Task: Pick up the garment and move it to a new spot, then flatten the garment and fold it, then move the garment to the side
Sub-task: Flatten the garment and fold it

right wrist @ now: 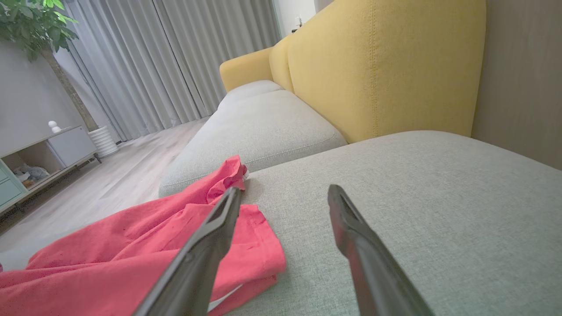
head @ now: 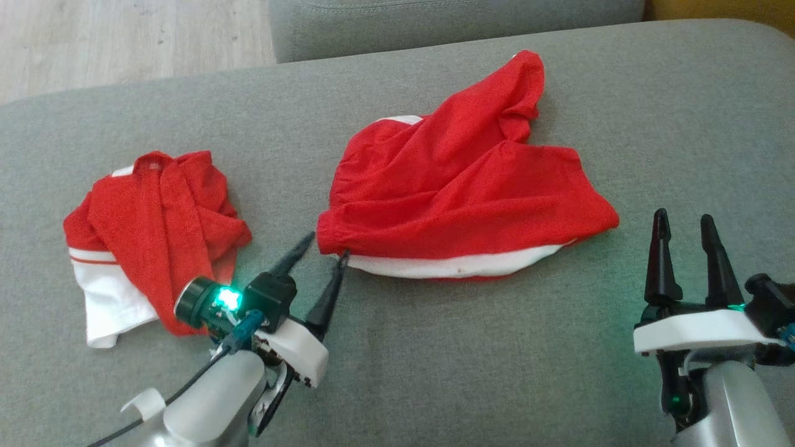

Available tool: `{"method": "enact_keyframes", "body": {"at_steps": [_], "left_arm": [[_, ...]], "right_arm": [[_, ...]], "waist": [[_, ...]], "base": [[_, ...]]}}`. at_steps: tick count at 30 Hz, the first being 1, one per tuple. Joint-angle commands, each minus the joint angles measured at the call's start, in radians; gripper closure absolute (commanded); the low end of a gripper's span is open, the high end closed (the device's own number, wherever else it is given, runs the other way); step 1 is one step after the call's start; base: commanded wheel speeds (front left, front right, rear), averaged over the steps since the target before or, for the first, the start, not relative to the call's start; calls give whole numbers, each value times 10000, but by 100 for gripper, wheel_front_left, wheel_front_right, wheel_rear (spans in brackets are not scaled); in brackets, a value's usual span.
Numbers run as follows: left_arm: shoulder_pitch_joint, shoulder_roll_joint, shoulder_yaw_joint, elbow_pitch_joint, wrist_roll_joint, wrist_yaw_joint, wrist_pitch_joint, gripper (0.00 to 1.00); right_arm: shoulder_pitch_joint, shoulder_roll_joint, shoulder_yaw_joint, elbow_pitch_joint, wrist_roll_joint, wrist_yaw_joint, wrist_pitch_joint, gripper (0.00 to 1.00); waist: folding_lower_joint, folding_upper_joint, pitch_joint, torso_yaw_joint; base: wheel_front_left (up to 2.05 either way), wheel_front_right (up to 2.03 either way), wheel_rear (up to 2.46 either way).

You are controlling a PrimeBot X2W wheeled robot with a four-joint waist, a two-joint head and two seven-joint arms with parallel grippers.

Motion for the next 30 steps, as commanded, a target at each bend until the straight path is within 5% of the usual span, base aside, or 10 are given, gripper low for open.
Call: {"method": "enact_keyframes", "body": {"at_steps": [1,15,23,30], "left_arm": [[-215,158,506,-306,-145,184,-47,0],[1032,-169,2422,-2664,389,1766,-239,0],[1865,-479,3190,-3446,1070,1504,-241,0],[1874,-876,3433,-3231,1456,1064,-242,0]], "right_arm": [[-211,-83,245,-235,-91,75,-91,0],[-142,-83,95,-617,-108,75,-91,0],[-486,-83,-558,-412,-562,75,304,0],[-1633,-83,-1594,635,-955,75,2000,0]], "waist": [[0,0,-11,50],[0,0,-120,691],[0,0,189,1223],[0,0,545,1541]], "base": [[0,0,0],[0,0,0],[0,0,0],[0,0,0]]}}
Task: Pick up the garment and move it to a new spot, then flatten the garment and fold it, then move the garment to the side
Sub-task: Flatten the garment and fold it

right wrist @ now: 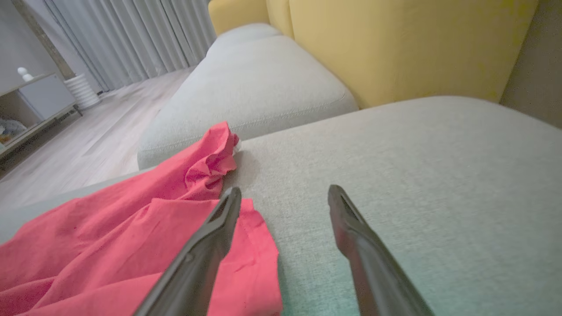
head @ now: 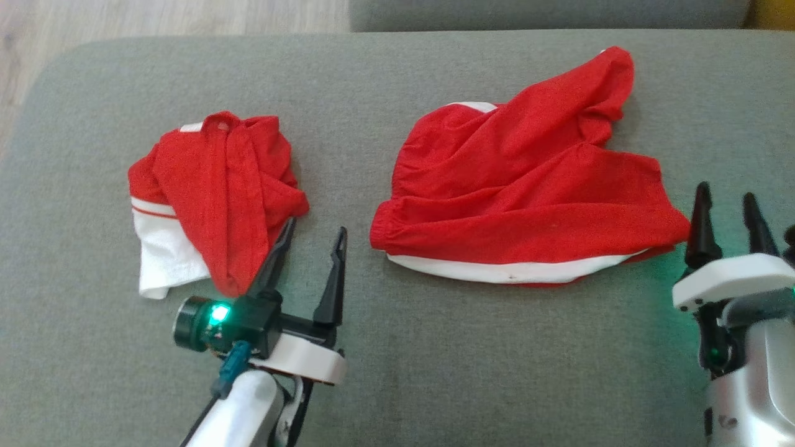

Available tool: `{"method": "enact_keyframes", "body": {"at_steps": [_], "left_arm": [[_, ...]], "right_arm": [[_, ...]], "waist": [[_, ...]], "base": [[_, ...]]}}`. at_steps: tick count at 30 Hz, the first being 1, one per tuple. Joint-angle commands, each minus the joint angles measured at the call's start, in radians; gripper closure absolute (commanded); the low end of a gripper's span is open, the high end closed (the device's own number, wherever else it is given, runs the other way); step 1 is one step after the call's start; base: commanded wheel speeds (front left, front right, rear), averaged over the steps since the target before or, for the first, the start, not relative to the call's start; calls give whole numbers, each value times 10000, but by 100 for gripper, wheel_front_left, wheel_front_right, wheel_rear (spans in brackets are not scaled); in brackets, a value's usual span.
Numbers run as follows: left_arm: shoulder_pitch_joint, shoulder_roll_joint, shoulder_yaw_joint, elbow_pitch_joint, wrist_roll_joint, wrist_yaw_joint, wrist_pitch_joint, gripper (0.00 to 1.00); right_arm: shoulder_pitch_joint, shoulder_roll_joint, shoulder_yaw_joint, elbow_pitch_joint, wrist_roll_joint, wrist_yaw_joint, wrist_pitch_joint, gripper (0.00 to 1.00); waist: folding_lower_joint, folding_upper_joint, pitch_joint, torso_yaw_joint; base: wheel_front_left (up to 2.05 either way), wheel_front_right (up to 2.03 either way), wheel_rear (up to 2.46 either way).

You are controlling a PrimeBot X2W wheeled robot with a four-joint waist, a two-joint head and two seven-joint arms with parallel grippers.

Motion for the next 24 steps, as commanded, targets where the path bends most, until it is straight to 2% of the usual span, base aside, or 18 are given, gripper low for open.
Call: {"method": "enact_keyframes", "body": {"at_steps": [1,7,12,13,14,20,24], "left_arm": [[-340,9,396,-228,105,-55,-94,0],[-373,-300,534,46,377,-370,-94,0],[-364,-444,707,190,581,-545,-95,0],[-361,-460,740,217,623,-576,-95,0],[-366,-475,777,228,672,-596,-95,0],[-313,-579,1014,248,885,-688,-95,0],[-205,-613,1134,298,982,-776,-95,0]], "right_arm": [[-242,-66,219,-100,43,75,141,0],[-459,-66,506,822,626,75,433,0],[-528,-66,860,1098,1014,75,274,0],[-540,-66,940,1129,1092,75,258,24],[-554,-66,1036,1152,1179,75,257,98],[-541,-66,1482,942,1527,75,124,100],[-344,-66,1700,462,1331,75,10,100]], "waist": [[-1,0,96,110],[-1,0,232,211],[-1,0,243,150],[-1,0,235,124],[-1,0,226,97],[-1,0,116,-81],[-1,0,-33,-209]], "base": [[0,0,0],[0,0,0],[0,0,0],[0,0,0],[0,0,0],[0,0,0],[0,0,0]]}}
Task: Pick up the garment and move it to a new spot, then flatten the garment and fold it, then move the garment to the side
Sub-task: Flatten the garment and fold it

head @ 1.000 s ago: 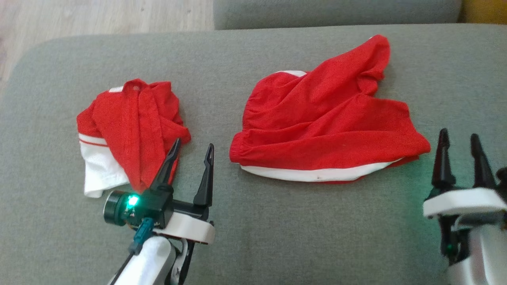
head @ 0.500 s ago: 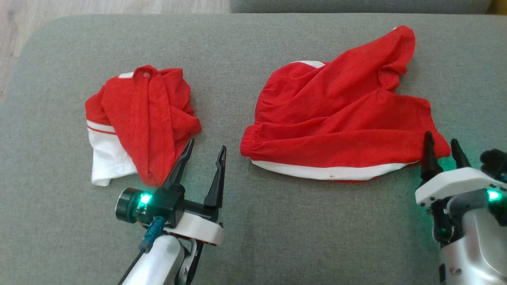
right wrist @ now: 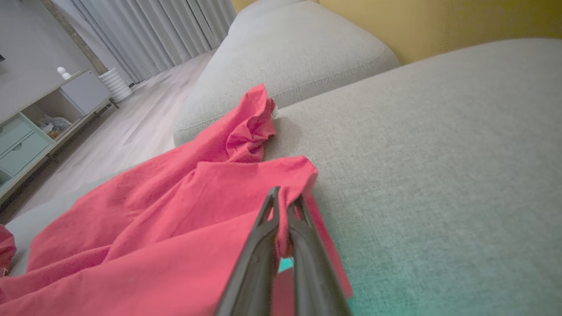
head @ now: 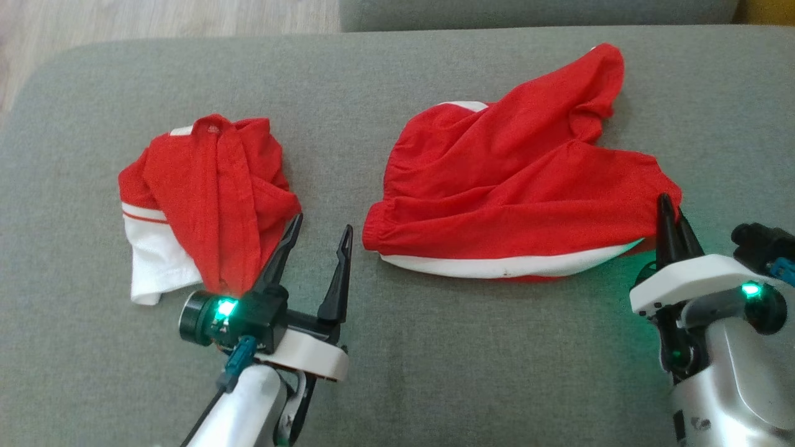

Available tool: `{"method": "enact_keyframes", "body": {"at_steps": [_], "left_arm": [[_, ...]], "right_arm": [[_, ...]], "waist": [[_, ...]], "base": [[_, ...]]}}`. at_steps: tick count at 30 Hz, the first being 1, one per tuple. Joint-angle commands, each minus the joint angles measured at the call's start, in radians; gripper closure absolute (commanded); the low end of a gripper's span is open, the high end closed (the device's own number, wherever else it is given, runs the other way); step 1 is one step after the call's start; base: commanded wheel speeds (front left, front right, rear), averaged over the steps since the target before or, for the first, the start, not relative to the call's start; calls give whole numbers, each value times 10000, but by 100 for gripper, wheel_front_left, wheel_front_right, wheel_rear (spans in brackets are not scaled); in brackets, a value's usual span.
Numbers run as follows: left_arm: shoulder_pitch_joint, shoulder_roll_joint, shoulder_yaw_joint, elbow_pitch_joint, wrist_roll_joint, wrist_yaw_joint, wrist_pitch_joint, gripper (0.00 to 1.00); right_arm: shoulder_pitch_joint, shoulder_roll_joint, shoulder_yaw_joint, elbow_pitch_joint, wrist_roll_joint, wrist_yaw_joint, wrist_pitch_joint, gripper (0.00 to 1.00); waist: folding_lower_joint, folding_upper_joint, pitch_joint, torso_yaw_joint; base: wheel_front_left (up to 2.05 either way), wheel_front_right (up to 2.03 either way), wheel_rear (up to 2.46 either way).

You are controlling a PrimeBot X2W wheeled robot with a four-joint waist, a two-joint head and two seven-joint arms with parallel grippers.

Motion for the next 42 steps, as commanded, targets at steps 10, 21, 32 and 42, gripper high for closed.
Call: {"method": "enact_keyframes", "body": {"at_steps": [10,21,32,42], "left_arm": [[73,-86,668,-141,253,-163,-95,0],[217,-355,796,-139,441,-399,-95,0],[71,-591,864,-44,628,-634,-95,0],[39,-699,1006,13,782,-760,-95,0]], "right_arm": [[1118,-64,532,-2295,-434,75,384,100],[2273,-64,503,-3783,-762,75,2503,100],[1017,-64,-524,-2709,-1022,75,3896,100],[-251,-64,-1504,-930,-1941,75,3199,0]], "waist": [[0,0,-470,-348],[0,0,-395,-142],[0,0,-11,557],[0,0,111,752]], "base": [[0,0,0],[0,0,0],[0,0,0],[0,0,0]]}}
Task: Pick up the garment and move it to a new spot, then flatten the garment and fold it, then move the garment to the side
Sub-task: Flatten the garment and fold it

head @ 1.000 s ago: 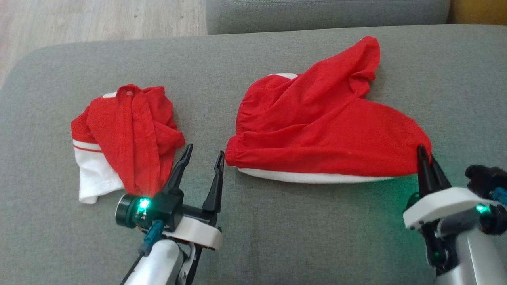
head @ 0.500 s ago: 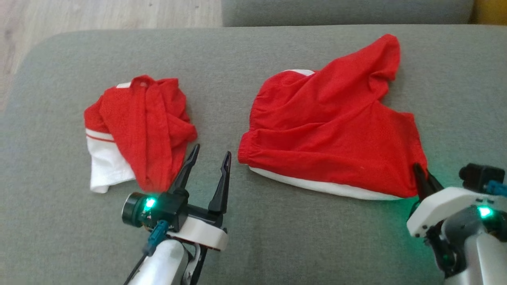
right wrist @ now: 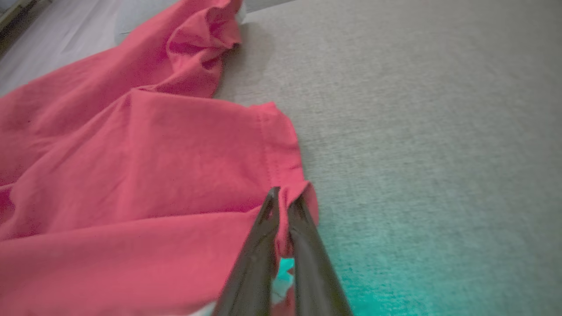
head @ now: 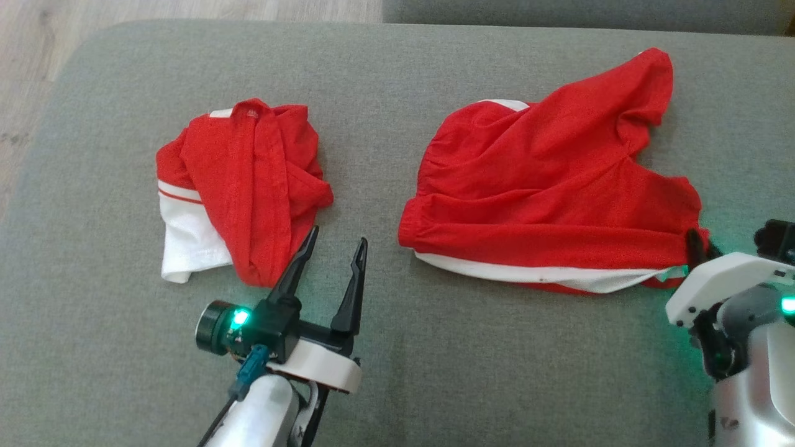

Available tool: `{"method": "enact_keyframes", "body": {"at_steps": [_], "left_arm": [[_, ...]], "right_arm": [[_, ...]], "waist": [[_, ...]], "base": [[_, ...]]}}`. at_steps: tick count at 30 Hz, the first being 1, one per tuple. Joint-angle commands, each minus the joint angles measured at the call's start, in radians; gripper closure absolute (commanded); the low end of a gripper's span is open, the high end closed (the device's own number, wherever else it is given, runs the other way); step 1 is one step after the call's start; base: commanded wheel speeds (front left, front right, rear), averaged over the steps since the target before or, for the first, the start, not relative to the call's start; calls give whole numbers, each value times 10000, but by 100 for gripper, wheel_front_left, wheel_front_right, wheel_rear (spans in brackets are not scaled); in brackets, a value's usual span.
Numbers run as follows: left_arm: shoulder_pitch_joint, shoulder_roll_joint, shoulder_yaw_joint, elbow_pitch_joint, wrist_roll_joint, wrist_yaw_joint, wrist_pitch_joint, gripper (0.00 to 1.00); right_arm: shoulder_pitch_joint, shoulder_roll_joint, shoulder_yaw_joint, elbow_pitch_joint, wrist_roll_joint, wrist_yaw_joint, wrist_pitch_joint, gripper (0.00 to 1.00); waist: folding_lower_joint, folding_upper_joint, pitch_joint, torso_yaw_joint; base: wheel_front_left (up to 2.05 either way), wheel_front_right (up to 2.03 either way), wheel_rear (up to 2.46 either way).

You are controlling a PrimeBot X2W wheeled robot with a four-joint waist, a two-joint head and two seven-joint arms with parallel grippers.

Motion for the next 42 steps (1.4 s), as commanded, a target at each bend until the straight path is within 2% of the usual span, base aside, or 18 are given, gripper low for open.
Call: {"method": "enact_keyframes", "body": {"at_steps": [1,4,10,17,23,31,42], "left_arm": [[-352,-12,427,-275,148,-19,-95,0],[-355,-16,488,-291,187,-14,-95,0],[-297,14,709,-362,272,-17,-95,0],[-221,57,952,-443,303,-83,-95,0],[-97,40,1068,-450,326,-139,-95,0],[-90,1,1038,-332,414,-226,-95,0],[-305,-49,971,-186,494,-322,-95,0]], "right_arm": [[-445,-70,213,-209,-129,75,-290,0],[-551,-70,178,-89,-118,75,-665,0],[-370,-70,300,-392,61,75,-2104,0],[737,-70,1197,-1587,1135,75,-3986,0],[1750,-70,1958,-2241,1137,75,-5015,0],[1968,-70,2211,-1920,1093,75,-5079,0],[1082,-70,1771,-619,-475,75,-3483,0]], "waist": [[-1,0,2,-31],[-1,0,-24,-117],[-1,0,-241,-531],[-1,0,-563,-1063],[-1,0,-702,-1410],[-1,0,-562,-1511],[-1,0,-176,-1169]], "base": [[0,0,0],[0,0,0],[0,0,0],[0,0,0],[0,0,0],[0,0,0],[0,0,0]]}}
